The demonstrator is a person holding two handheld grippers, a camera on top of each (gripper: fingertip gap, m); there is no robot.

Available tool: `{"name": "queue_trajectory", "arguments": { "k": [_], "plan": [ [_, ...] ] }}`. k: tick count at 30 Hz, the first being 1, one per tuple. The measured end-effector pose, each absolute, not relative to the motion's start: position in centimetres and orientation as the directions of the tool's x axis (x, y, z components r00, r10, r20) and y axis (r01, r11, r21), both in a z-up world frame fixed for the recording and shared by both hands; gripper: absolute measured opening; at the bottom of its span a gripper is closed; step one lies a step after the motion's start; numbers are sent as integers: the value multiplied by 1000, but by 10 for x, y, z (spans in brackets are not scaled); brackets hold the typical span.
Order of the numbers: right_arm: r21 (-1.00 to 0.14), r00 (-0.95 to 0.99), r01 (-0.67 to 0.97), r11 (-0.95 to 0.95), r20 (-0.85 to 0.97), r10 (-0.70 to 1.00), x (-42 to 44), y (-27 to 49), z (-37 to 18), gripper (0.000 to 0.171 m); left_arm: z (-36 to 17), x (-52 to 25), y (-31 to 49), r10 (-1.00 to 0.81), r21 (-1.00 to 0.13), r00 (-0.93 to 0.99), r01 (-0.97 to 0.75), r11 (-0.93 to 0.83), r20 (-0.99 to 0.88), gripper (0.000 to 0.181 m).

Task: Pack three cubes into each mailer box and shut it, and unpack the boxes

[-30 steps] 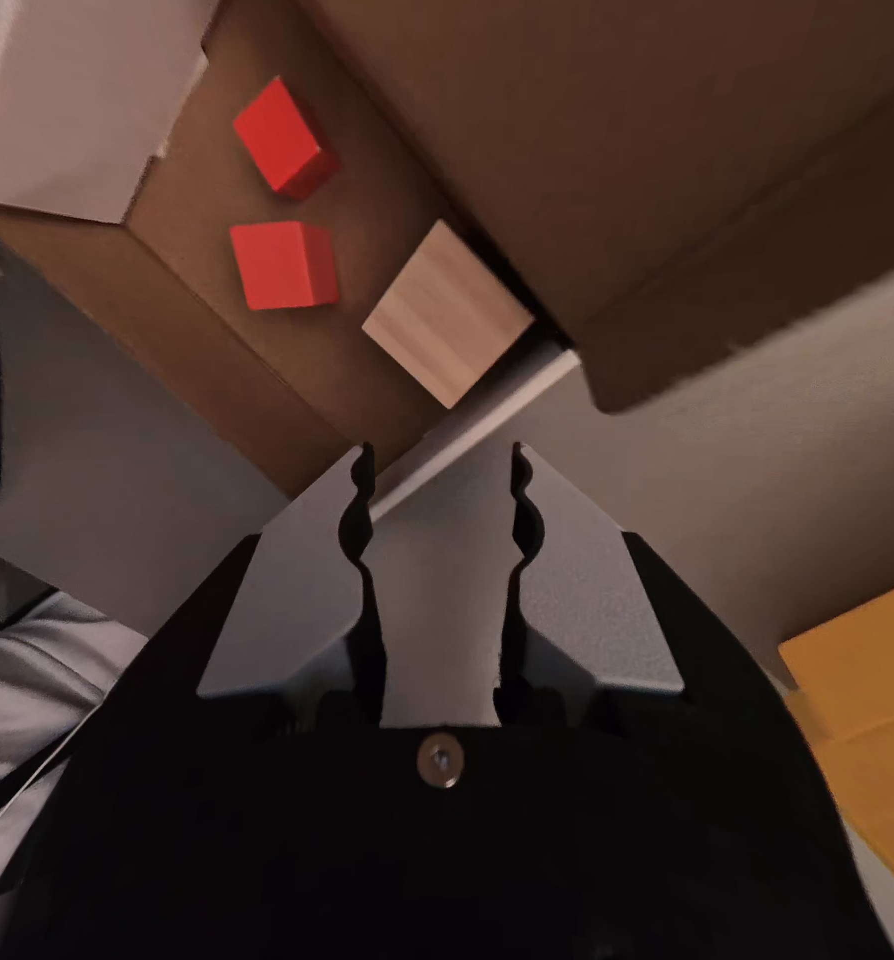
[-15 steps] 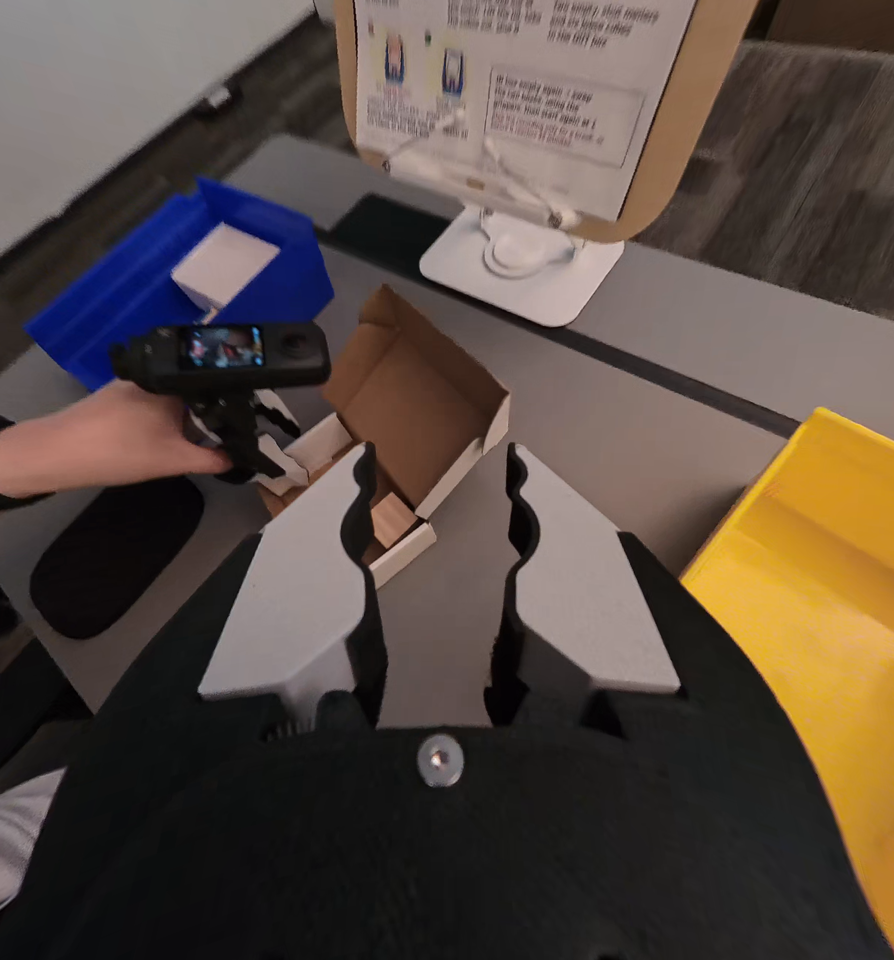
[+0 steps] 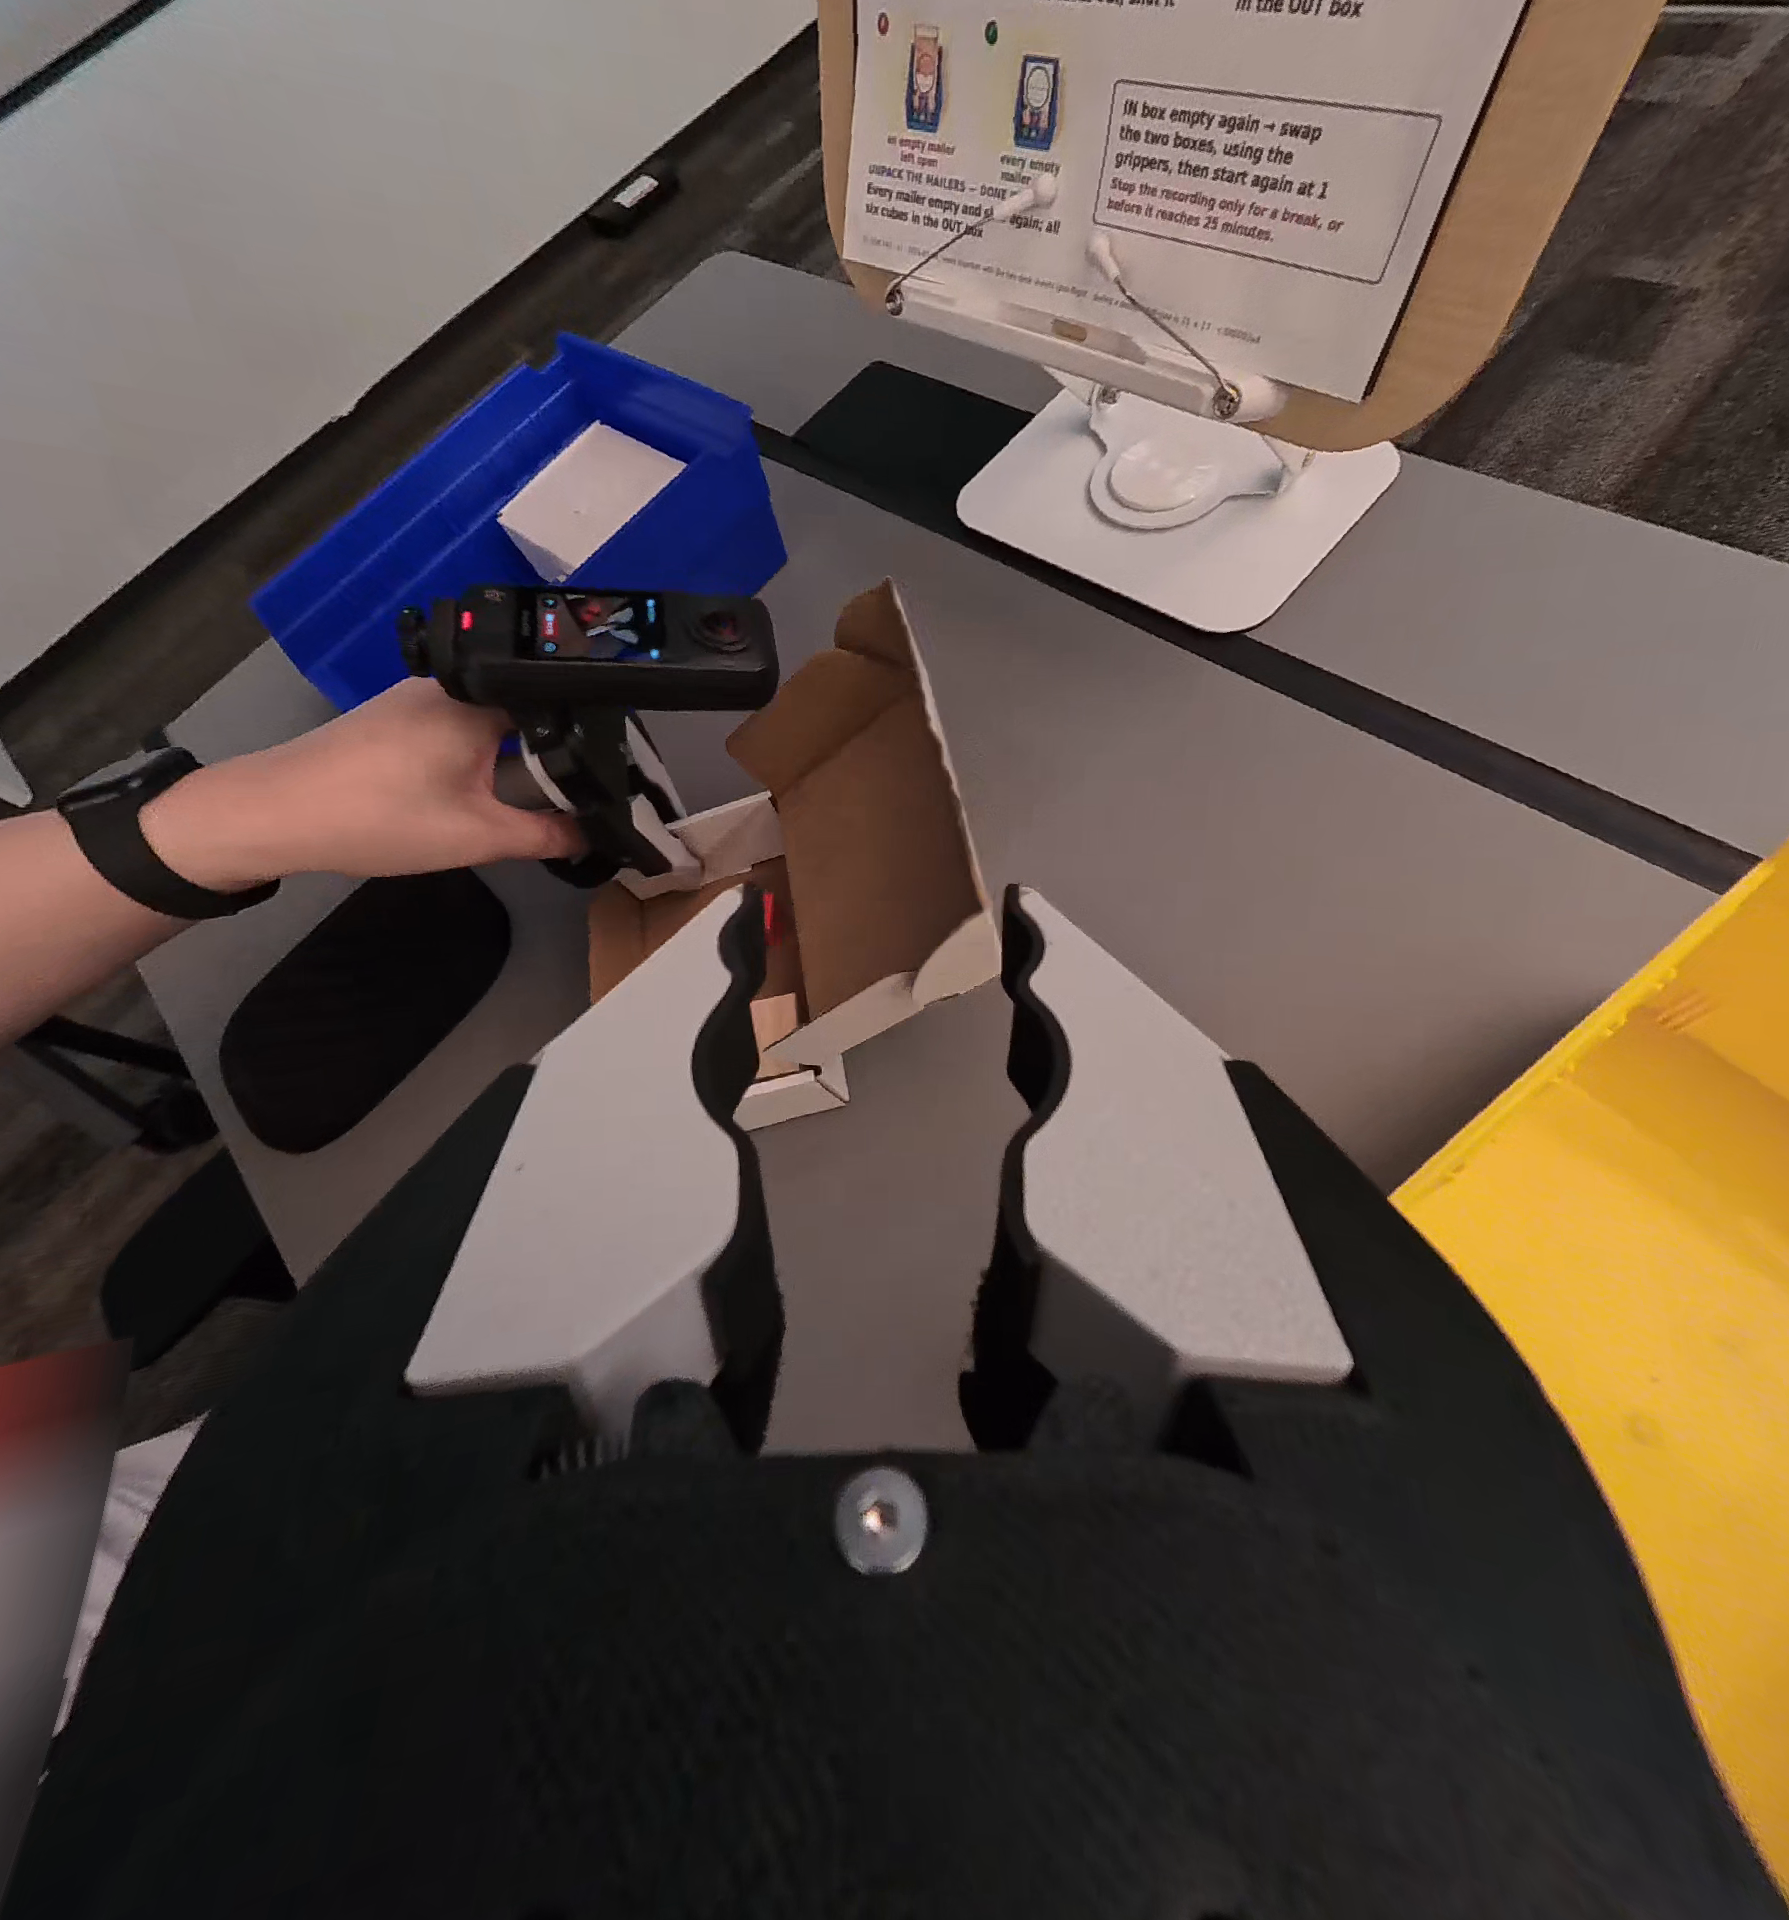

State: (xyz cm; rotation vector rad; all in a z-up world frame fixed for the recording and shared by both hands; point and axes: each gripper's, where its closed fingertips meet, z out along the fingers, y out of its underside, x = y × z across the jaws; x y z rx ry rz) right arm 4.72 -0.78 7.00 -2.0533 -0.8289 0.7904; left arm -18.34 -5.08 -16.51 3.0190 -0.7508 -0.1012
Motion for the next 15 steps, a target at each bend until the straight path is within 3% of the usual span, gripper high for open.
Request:
{"name": "queue_trajectory", "arguments": {
  "k": [1, 2, 6, 8, 12, 15],
  "plan": [
    [-824, 596, 285, -490, -248, 764, 49, -8, 70, 44, -165, -185, -46, -462, 38, 883, -461, -887, -80, 36],
    [-826, 597, 281, -489, -248, 763, 50, -7, 71, 44, -164, -186, -41, -460, 36, 882, -459, -888, -98, 41],
    [-827, 592, 259, -499, -273, 759, 56, -7, 71, 44, -166, -181, -33, -453, 21, 888, -453, -891, -82, 33],
    [-822, 597, 259, -507, -276, 753, 59, -5, 68, 44, -166, -176, -27, -445, -25, 894, -447, -894, -55, 7],
    [-808, 597, 276, -521, -281, 752, 56, -2, 61, 44, -167, -175, -30, -439, -48, 898, -440, -897, -23, 4],
    [-808, 594, 293, -511, -265, 759, 49, 0, 58, 45, -167, -179, -47, -338, -17, 941, -338, -941, 15, 4]
  ]
}}
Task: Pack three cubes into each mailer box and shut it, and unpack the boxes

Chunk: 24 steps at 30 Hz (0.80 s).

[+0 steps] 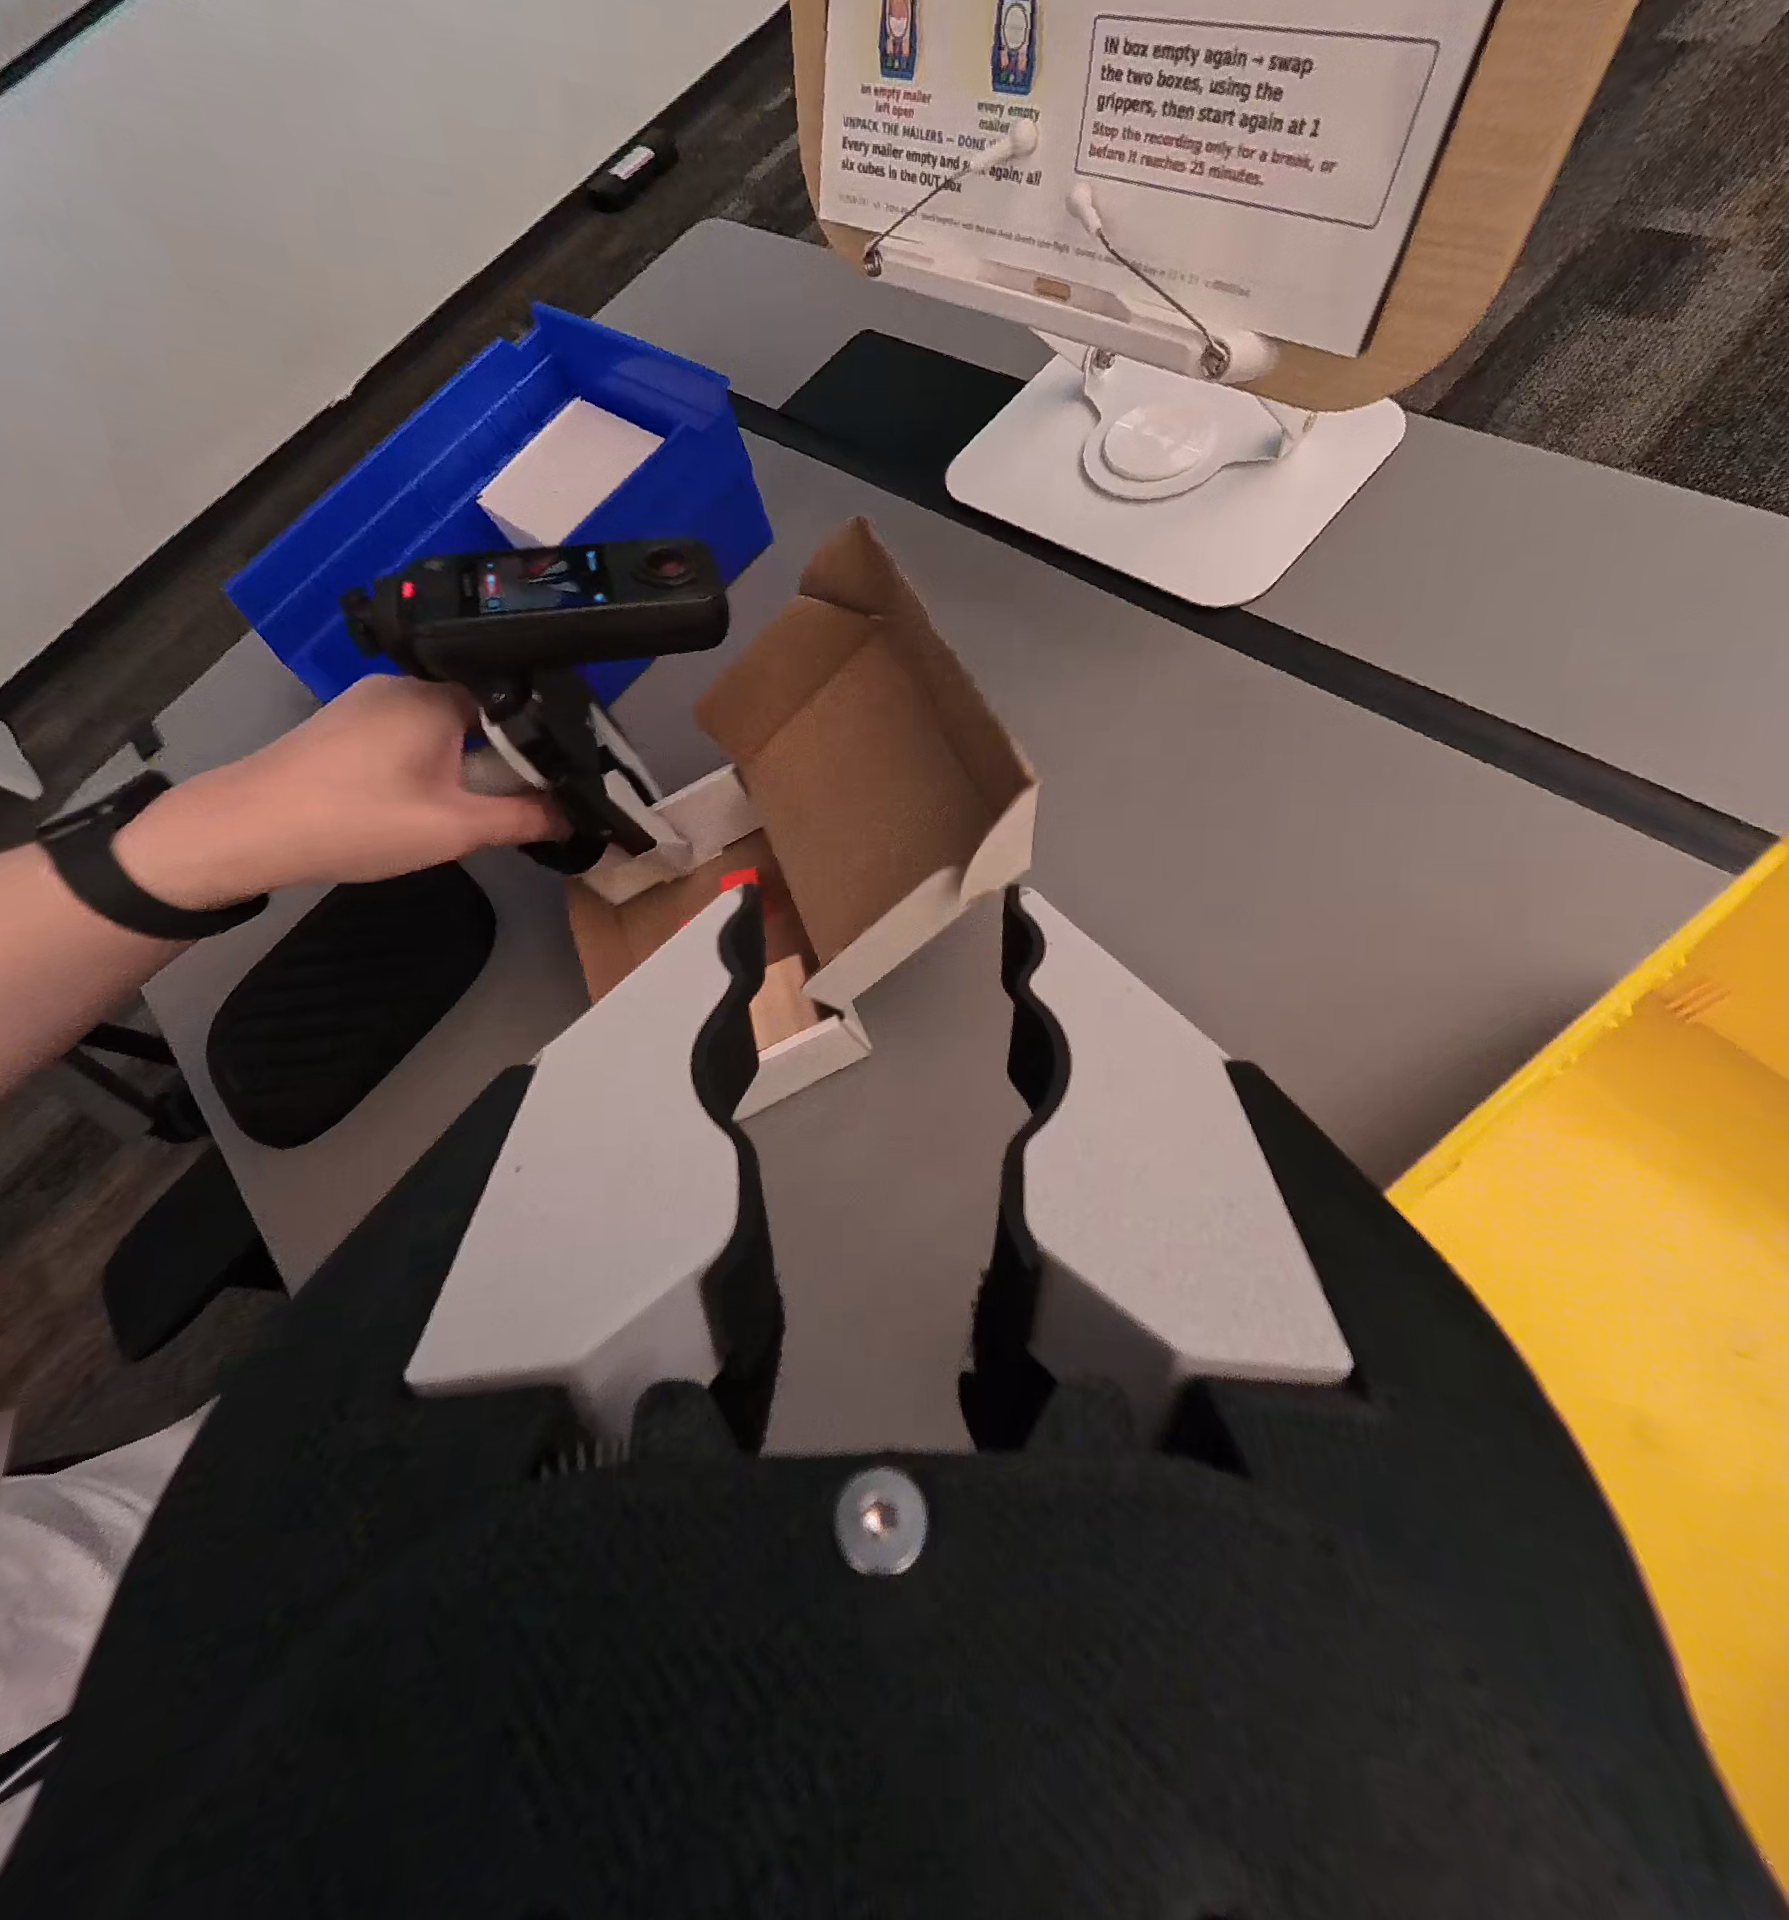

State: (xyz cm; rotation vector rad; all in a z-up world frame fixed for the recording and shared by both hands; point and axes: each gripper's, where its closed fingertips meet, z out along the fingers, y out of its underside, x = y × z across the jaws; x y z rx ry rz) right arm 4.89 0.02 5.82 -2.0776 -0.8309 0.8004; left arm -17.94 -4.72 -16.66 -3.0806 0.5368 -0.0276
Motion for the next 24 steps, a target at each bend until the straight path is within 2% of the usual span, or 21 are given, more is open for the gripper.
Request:
{"name": "queue_trajectory", "arguments": {
  "k": [2, 4, 5, 9, 12, 14, 16, 18, 21, 24],
  "plan": [
    [-815, 586, 300, -495, -252, 770, 42, 2, 58, 46, -165, -176, -60, -287, -22, 955, -286, -958, 69, 12],
    [-823, 572, 314, -473, -233, 787, 33, 6, 56, 50, -159, -172, -62, -273, -97, 956, -263, -960, 109, 51],
    [-826, 563, 321, -463, -227, 795, 27, 8, 54, 52, -155, -170, -62, -263, -141, 955, -244, -959, 136, 56],
    [-841, 531, 338, -422, -201, 824, 0, 23, 40, 58, -117, -159, -57, -261, -375, 910, -131, -918, 323, 57],
    [-873, 546, 315, -372, -154, 823, -10, 40, 37, 58, -72, -171, -33, -297, -568, 858, -7, -823, 419, 55],
    [-872, 556, 279, -403, -195, 808, -14, 47, 23, 61, -43, -183, -10, -313, -655, 814, 105, -749, 488, 53],
    [-844, 542, 265, -467, -271, 796, -18, 45, 0, 66, -16, -182, 7, -397, -700, 711, 186, -690, 580, 46],
    [-855, 552, 186, -485, -317, 771, -19, 52, -10, 65, -3, -184, 24, -453, -730, 667, 204, -652, 591, 54],
    [-850, 618, 91, -519, -361, 698, -10, 70, -23, 64, -10, -184, 49, -469, -752, 714, 122, -648, 520, 67],
    [-796, 617, 101, -597, -421, 665, -16, 73, -37, 60, -23, -175, 64, -470, -725, 731, 49, -687, 494, 67]
  ]
}}
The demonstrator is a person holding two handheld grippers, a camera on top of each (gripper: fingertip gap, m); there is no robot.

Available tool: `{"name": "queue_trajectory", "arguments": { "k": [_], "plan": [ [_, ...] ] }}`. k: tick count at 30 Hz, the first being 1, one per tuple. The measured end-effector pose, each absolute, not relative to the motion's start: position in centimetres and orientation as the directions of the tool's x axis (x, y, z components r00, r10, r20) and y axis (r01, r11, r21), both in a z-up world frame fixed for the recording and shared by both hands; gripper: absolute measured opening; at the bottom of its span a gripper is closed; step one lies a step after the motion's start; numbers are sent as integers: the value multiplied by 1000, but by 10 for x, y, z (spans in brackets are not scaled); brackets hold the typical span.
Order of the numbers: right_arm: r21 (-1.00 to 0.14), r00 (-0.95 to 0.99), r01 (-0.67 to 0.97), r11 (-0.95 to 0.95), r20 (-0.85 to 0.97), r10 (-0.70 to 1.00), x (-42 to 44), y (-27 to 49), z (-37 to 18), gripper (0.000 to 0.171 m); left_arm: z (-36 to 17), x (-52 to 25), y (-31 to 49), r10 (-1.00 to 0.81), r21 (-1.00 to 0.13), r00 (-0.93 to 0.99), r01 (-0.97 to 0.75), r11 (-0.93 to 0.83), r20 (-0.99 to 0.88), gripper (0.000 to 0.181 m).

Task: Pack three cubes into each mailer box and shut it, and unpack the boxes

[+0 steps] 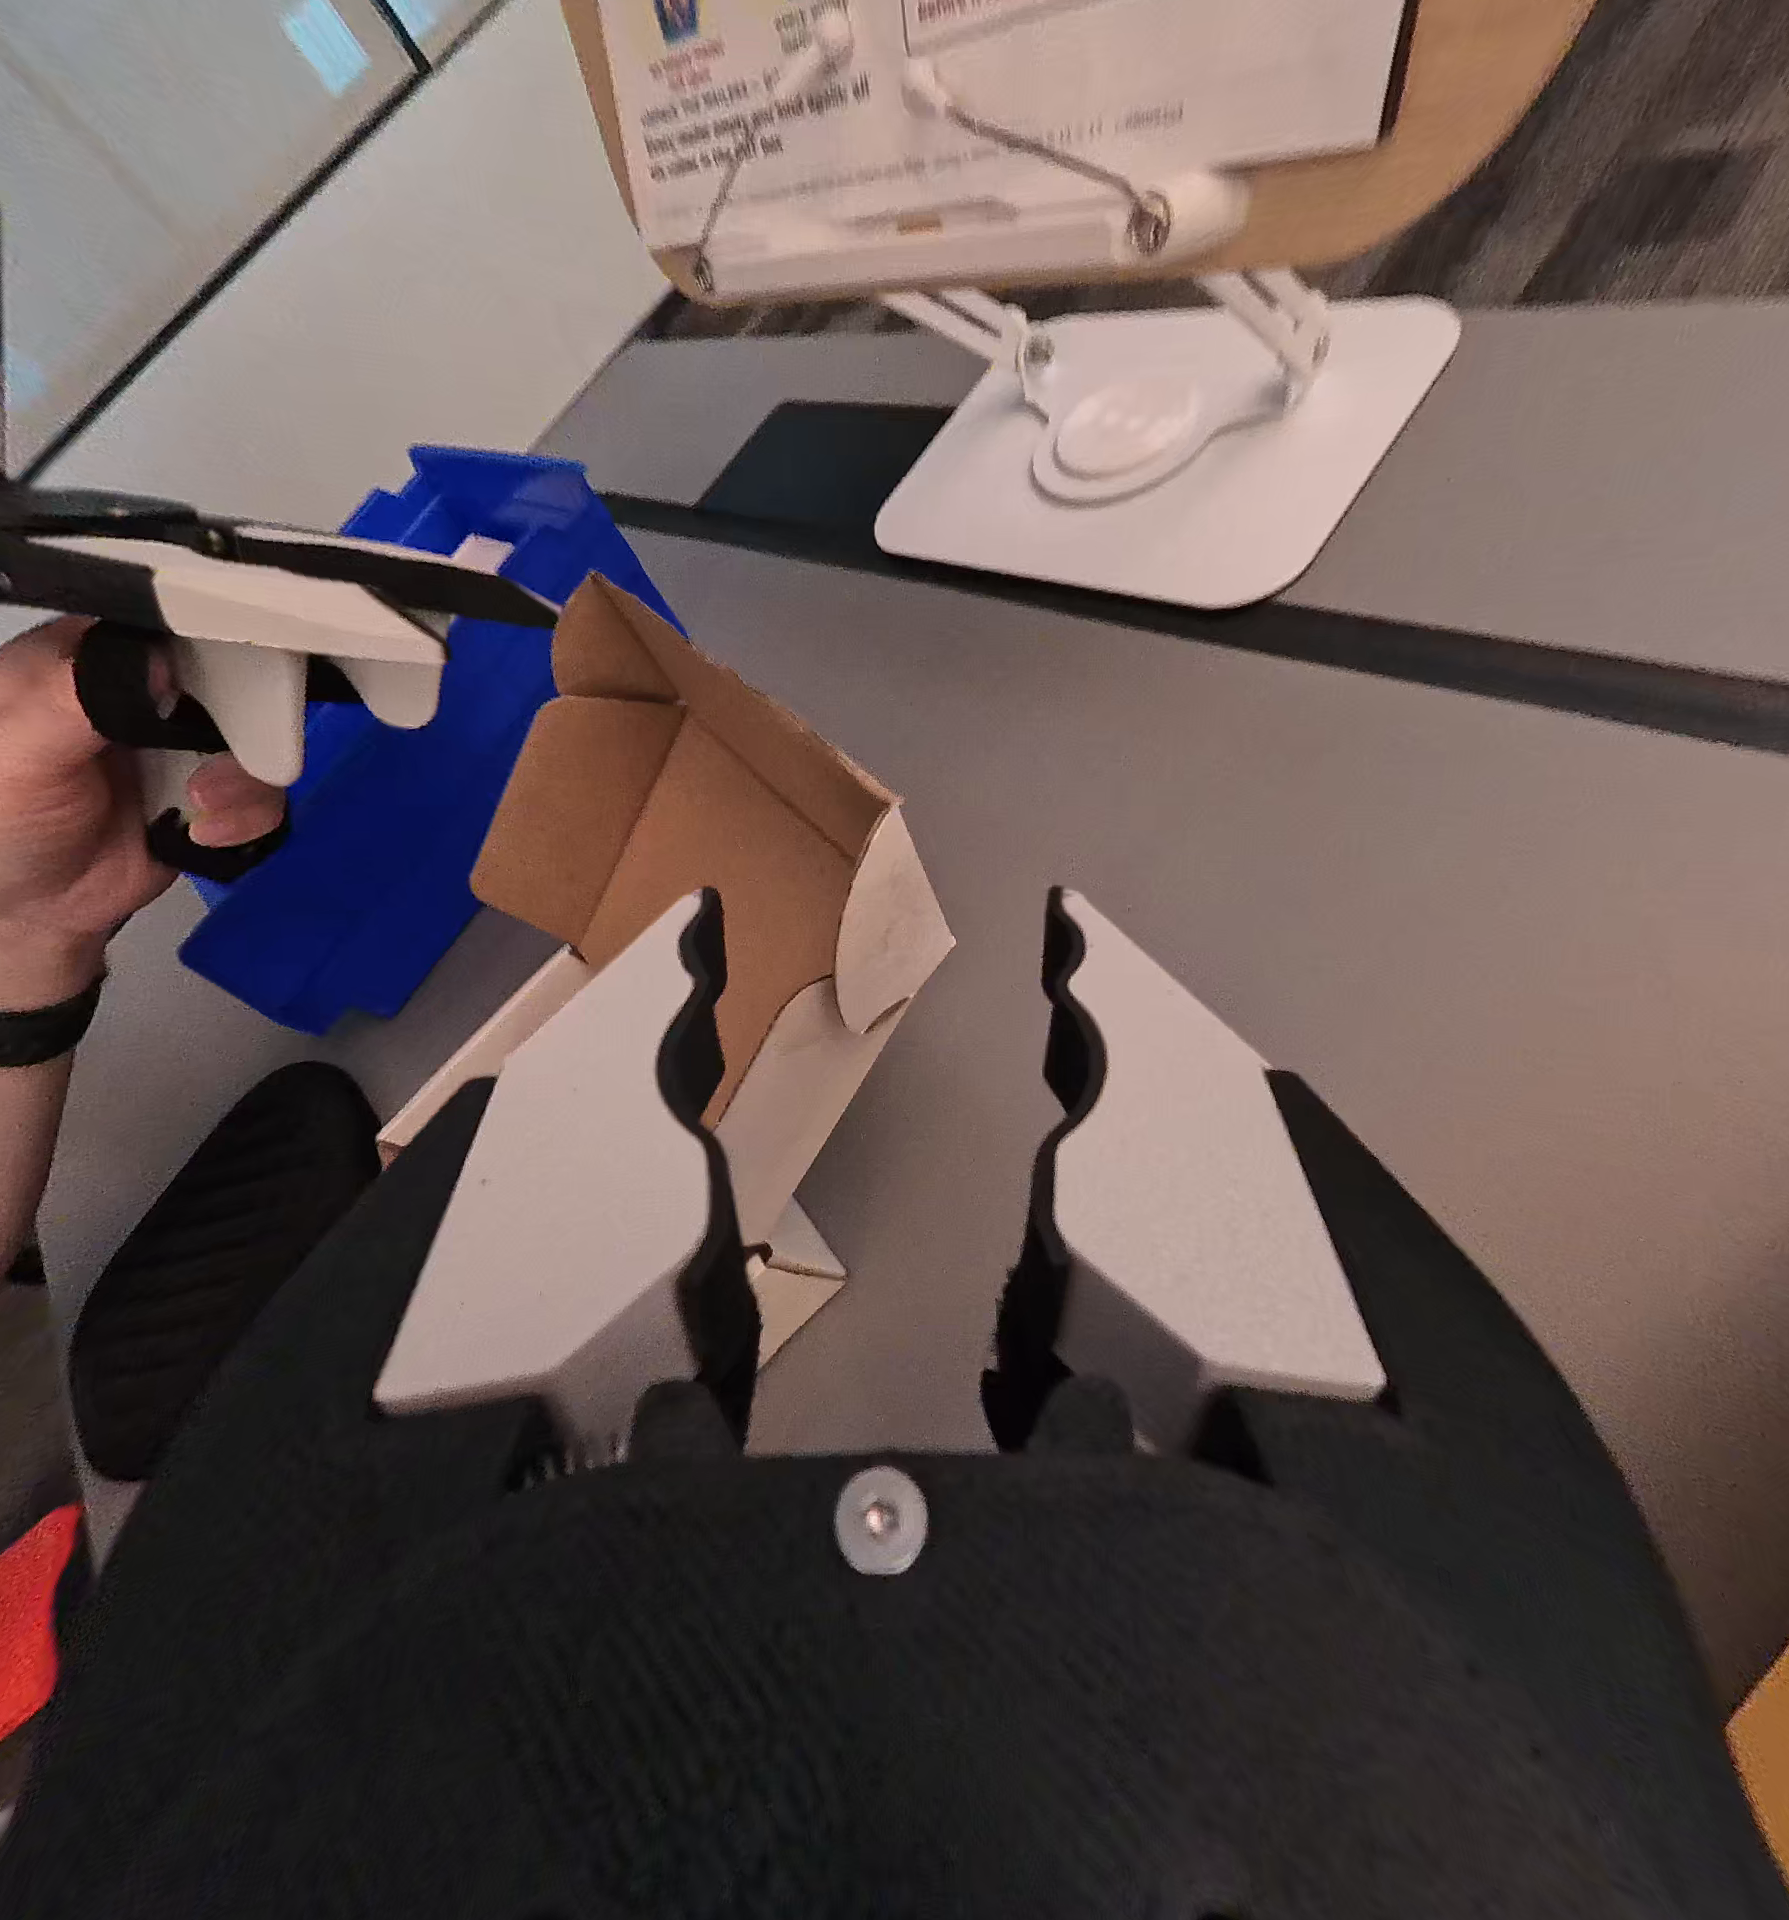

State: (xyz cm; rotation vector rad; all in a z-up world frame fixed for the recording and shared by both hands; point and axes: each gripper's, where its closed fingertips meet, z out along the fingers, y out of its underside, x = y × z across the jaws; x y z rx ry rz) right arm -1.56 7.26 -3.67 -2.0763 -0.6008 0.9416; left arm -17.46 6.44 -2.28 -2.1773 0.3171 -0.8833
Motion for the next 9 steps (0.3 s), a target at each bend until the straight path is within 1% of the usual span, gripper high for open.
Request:
{"name": "queue_trajectory", "arguments": {
  "k": [2, 5, 6, 7, 9],
  "plan": [
    [-764, 631, 140, -630, -421, 651, -19, 75, -45, 50, -31, -166, 69, -478, -706, 729, 11, -708, 490, 62],
    [-732, 666, 200, -651, -386, 639, -21, 76, -56, 27, -45, -160, 75, -470, -675, 736, -24, -737, 487, 50],
    [-727, 657, 213, -653, -388, 646, -25, 74, -56, 16, -48, -156, 76, -477, -668, 725, -33, -744, 497, 40],
    [-721, 659, 225, -655, -383, 648, -27, 73, -57, 15, -51, -155, 76, -476, -658, 721, -36, -752, 504, 37],
    [-722, 677, 255, -643, -342, 652, -28, 77, -59, 13, -56, -159, 80, -458, -653, 744, -39, -757, 486, 21]
  ]
}}
